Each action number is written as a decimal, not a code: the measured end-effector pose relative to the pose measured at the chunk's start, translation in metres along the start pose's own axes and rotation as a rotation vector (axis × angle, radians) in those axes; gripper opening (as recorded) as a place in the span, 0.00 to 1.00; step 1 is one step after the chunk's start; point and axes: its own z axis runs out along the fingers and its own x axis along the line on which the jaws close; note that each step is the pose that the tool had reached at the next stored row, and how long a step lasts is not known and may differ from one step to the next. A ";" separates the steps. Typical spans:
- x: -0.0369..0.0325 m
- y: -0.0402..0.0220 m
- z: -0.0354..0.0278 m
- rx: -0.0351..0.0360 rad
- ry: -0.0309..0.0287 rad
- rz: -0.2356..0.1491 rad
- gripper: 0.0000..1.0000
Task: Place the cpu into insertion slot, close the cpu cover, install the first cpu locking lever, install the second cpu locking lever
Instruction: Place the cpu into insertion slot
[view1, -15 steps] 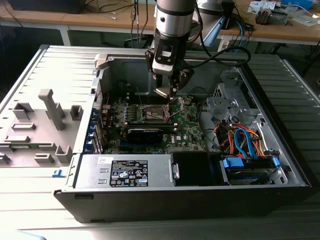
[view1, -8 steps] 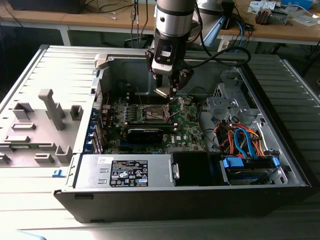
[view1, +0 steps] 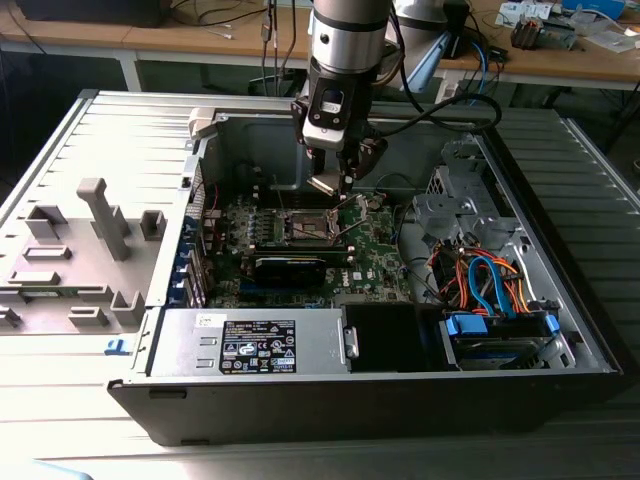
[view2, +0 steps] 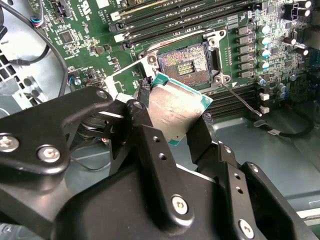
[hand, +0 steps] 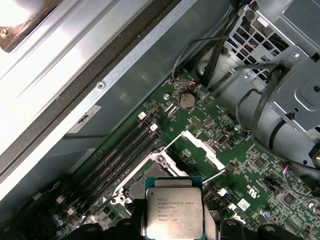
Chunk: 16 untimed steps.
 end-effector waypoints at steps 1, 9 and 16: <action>0.0000 0.0000 0.0000 0.0000 0.0000 0.001 0.55; 0.0000 0.0000 0.0000 -0.0001 -0.0001 0.008 0.55; 0.0000 0.0000 0.0001 -0.0003 -0.0003 0.017 0.55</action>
